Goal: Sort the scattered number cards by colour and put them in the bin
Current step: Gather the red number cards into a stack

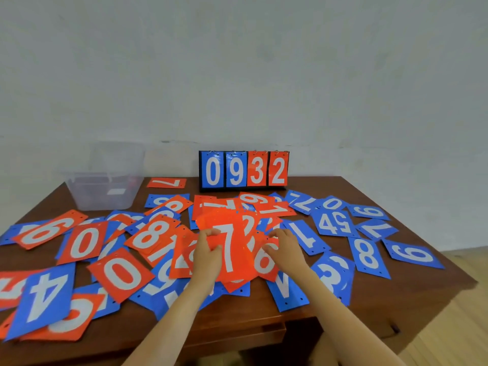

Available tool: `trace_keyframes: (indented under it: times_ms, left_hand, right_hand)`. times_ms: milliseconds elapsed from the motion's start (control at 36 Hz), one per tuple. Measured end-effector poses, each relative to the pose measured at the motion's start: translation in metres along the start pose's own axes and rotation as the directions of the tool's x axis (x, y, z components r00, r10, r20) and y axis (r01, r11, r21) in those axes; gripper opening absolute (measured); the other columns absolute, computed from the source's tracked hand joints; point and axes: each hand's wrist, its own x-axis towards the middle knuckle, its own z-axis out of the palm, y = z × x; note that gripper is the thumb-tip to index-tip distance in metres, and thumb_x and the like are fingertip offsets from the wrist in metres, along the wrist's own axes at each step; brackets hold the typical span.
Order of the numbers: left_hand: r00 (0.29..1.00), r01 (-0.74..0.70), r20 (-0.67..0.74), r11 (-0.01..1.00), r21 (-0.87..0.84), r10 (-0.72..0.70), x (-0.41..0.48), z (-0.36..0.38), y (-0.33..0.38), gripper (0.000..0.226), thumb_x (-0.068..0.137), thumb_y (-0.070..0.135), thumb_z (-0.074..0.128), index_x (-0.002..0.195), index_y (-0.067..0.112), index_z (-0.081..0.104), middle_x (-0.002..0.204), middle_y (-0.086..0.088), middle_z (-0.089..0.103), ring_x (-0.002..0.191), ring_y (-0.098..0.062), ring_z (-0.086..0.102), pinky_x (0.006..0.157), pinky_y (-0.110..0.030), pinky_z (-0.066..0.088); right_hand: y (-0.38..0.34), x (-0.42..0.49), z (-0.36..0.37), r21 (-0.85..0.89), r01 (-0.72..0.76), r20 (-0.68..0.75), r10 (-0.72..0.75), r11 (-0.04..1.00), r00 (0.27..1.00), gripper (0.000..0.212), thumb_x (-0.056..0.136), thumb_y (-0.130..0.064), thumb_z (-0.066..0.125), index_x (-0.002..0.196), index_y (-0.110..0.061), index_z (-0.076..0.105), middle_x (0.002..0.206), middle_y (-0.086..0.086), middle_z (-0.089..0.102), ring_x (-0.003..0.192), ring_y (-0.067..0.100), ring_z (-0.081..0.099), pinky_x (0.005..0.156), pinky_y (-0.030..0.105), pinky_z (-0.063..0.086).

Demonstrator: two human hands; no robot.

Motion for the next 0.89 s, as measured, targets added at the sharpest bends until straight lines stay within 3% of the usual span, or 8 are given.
trace_keyframes:
  times_ms: [111, 278, 361, 472, 556, 750, 889]
  left_hand:
    - [0.997, 0.071, 0.008, 0.997, -0.023, -0.071, 0.018, 0.01, 0.002, 0.034, 0.095, 0.0, 0.042, 0.116, 0.026, 0.05, 0.12, 0.004, 0.045, 0.104, -0.017, 0.052, 0.068, -0.025, 0.051]
    - [0.987, 0.147, 0.068, 0.988, -0.038, -0.144, 0.058, 0.039, 0.009, 0.04, 0.089, -0.006, 0.042, 0.118, 0.02, 0.052, 0.11, -0.016, 0.057, 0.061, -0.011, 0.051, 0.038, -0.015, 0.041]
    - [0.983, 0.167, 0.083, 0.986, -0.016, -0.165, 0.082, 0.051, 0.01, 0.042, 0.087, -0.007, 0.042, 0.116, 0.02, 0.052, 0.099, -0.015, 0.057, 0.059, -0.014, 0.051, 0.043, -0.021, 0.042]
    - [0.982, 0.168, 0.082, 0.986, 0.011, -0.168, 0.107, 0.059, 0.01, 0.04, 0.088, -0.006, 0.043, 0.112, 0.025, 0.052, 0.092, -0.005, 0.056, 0.059, -0.013, 0.051, 0.042, -0.02, 0.04]
    - [0.983, 0.167, 0.079, 0.986, 0.012, -0.167, 0.118, 0.064, 0.009, 0.039, 0.09, -0.005, 0.045, 0.112, 0.026, 0.051, 0.094, 0.004, 0.053, 0.065, -0.013, 0.056, 0.046, -0.022, 0.044]
    - [0.981, 0.177, 0.076, 0.984, 0.014, -0.177, 0.122, 0.066, 0.006, 0.037, 0.091, -0.003, 0.046, 0.117, 0.023, 0.052, 0.088, 0.011, 0.048, 0.073, -0.012, 0.059, 0.063, -0.03, 0.054]
    - [0.977, 0.195, 0.092, 0.981, -0.002, -0.194, 0.116, 0.064, 0.008, 0.036, 0.093, -0.002, 0.045, 0.116, 0.025, 0.051, 0.092, 0.011, 0.048, 0.079, -0.014, 0.061, 0.072, -0.039, 0.058]
  right_hand:
    - [0.006, 0.037, -0.006, -0.045, -0.065, 0.03, 0.066, 0.997, 0.997, 0.044, 0.092, -0.032, 0.059, 0.131, -0.016, 0.048, 0.138, 0.007, 0.044, 0.129, 0.023, 0.039, 0.104, 0.035, 0.038]
    - [0.007, 0.109, -0.01, -0.252, -0.078, 0.143, 0.117, 0.965, 0.983, 0.06, 0.093, -0.033, 0.055, 0.143, -0.006, 0.035, 0.147, 0.015, 0.036, 0.134, 0.031, 0.035, 0.109, 0.04, 0.034]
    - [0.031, 0.162, 0.005, -0.33, -0.059, 0.213, 0.135, 0.942, 0.968, 0.05, 0.09, -0.028, 0.052, 0.135, -0.01, 0.043, 0.141, 0.014, 0.045, 0.126, 0.03, 0.044, 0.102, 0.041, 0.042]
    - [0.023, 0.171, -0.006, -0.465, 0.065, 0.361, 0.123, 0.883, 0.924, 0.077, 0.09, -0.039, 0.058, 0.151, -0.017, 0.016, 0.157, 0.013, 0.01, 0.145, 0.034, 0.005, 0.116, 0.045, 0.011]
    - [0.03, 0.182, -0.008, -0.469, 0.112, 0.389, 0.091, 0.876, 0.917, 0.085, 0.087, -0.051, 0.057, 0.152, -0.023, 0.009, 0.159, 0.011, 0.0, 0.145, 0.034, -0.006, 0.116, 0.048, 0.003]
    - [0.036, 0.193, -0.002, -0.483, 0.188, 0.49, 0.086, 0.855, 0.868, 0.072, 0.092, -0.053, 0.048, 0.15, -0.027, 0.016, 0.157, 0.005, 0.014, 0.142, 0.029, 0.022, 0.111, 0.044, 0.027]
    - [0.038, 0.182, 0.001, -0.54, 0.348, 0.496, -0.044, 0.767, 0.867, 0.047, 0.096, -0.038, 0.046, 0.138, -0.017, 0.043, 0.143, 0.009, 0.042, 0.128, 0.027, 0.044, 0.104, 0.041, 0.041]
